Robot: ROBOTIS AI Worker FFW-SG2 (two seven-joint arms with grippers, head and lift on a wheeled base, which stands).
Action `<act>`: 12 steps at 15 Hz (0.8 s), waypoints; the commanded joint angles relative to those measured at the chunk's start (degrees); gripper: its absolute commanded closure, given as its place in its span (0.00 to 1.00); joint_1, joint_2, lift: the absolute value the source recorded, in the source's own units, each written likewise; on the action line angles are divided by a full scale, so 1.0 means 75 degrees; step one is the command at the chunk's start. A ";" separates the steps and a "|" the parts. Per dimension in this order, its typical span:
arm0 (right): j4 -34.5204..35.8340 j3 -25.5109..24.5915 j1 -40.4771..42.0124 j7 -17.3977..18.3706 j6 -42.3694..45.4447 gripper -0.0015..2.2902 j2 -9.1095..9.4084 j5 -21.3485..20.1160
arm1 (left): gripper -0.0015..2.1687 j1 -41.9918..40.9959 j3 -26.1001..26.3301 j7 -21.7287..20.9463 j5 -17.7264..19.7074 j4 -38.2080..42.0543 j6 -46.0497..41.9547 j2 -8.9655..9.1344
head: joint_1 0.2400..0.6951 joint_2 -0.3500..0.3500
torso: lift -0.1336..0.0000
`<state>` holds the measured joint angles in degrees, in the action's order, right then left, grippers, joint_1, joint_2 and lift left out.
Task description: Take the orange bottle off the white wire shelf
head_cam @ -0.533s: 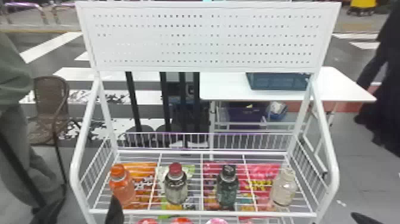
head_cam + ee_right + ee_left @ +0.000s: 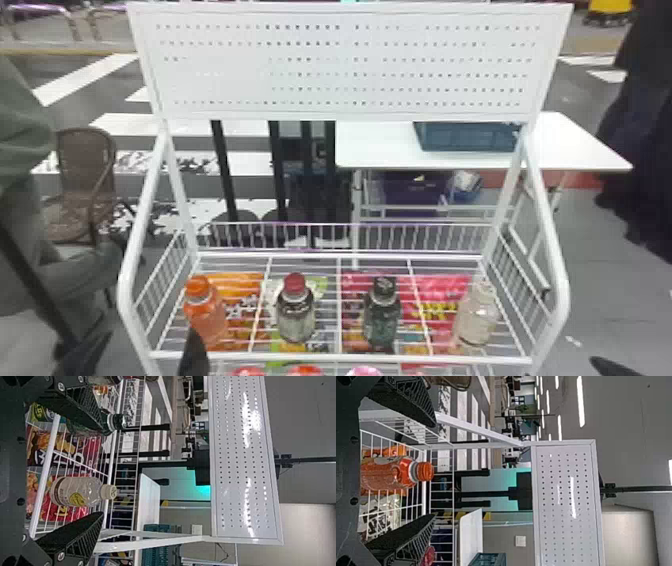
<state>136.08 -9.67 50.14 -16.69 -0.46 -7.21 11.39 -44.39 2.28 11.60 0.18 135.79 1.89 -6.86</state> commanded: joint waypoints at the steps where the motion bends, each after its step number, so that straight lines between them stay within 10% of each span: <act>1: -0.0038 0.0000 -0.0029 -0.0001 -0.0005 0.06 0.0000 -0.0007 | 0.04 0.0000 0.0000 0.0000 0.0000 0.0000 0.0000 0.0012 | 0.57 0.50 | 1.00; 12: -0.0144 0.0000 -0.0088 -0.0001 -0.0005 0.06 0.0012 0.0004 | 0.04 0.0117 0.0106 0.0012 0.0059 -0.0516 -0.0094 -0.0047 | 0.57 0.50 | 1.00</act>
<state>135.08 -9.67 49.56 -16.69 -0.47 -7.16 11.38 -43.90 2.69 11.69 0.50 133.60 1.66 -7.03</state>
